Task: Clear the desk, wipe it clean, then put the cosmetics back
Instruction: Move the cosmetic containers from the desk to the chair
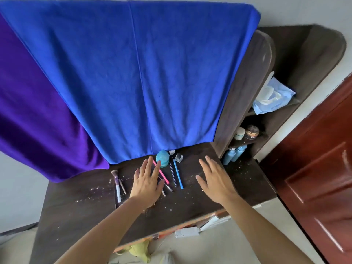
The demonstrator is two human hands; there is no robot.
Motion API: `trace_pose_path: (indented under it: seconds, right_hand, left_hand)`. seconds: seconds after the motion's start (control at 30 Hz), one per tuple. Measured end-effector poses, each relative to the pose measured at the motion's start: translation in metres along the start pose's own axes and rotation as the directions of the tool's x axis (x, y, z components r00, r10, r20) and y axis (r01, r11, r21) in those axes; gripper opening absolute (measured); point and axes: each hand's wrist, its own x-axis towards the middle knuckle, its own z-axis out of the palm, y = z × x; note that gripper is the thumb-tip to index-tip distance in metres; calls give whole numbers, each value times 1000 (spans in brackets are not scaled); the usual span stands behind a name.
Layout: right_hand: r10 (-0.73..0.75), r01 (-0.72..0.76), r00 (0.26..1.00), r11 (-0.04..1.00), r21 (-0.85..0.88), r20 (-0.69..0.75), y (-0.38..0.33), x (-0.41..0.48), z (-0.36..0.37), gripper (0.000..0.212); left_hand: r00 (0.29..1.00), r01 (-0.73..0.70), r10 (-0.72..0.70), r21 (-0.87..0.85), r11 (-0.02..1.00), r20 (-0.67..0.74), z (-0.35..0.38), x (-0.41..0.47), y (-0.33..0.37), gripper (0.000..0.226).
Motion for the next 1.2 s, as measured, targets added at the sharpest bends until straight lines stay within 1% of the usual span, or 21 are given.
trace_pose_path:
  seconds: [0.13, 0.3, 0.43, 0.63, 0.73, 0.8, 0.87, 0.97, 1.03, 1.13, 1.2]
  right_hand:
    - [11, -15, 999, 996, 88, 44, 10, 42, 15, 67]
    - [-83, 66, 987, 991, 117, 138, 21, 97, 59, 65]
    - [-151, 129, 974, 983, 134, 168, 22, 134, 98, 61]
    - [-240, 224, 962, 967, 125, 130, 17, 169, 138, 63]
    - [-275, 272, 961, 956, 107, 18, 18, 171, 144, 54]
    - [-268, 276, 960, 954, 115, -80, 23, 164, 145, 46]
    - [-259, 280, 955, 949, 146, -143, 31, 149, 149, 40]
    - [-218, 260, 955, 941, 215, -202, 44, 125, 154, 36]
    - [-169, 218, 963, 947, 235, -209, 50, 114, 153, 35]
    - [-97, 143, 980, 952, 270, -176, 52, 106, 141, 36]
    - [-57, 102, 987, 944, 315, -148, 51, 102, 126, 36]
  left_hand:
    - [997, 79, -78, -68, 995, 16, 11, 30, 1, 69]
    - [992, 128, -127, -107, 986, 20, 39, 60, 0, 67]
    - [982, 190, -191, -132, 973, 4, 64, 74, 1, 65]
    - [966, 256, -260, -151, 955, -5, 99, 102, -3, 66]
    - [959, 262, -276, -173, 949, -59, 111, 113, 3, 64]
    - [945, 290, -314, -203, 935, -96, 117, 116, 9, 61]
    - [926, 313, -351, -234, 920, -142, 121, 114, 14, 56]
    - [933, 262, -306, -229, 938, -187, 129, 104, 18, 48]
    - [946, 232, -277, -244, 942, -169, 129, 100, 19, 47]
    - [927, 285, -351, -361, 888, -131, 116, 103, 24, 48]
    - [929, 267, -340, -372, 889, -147, 103, 100, 29, 50]
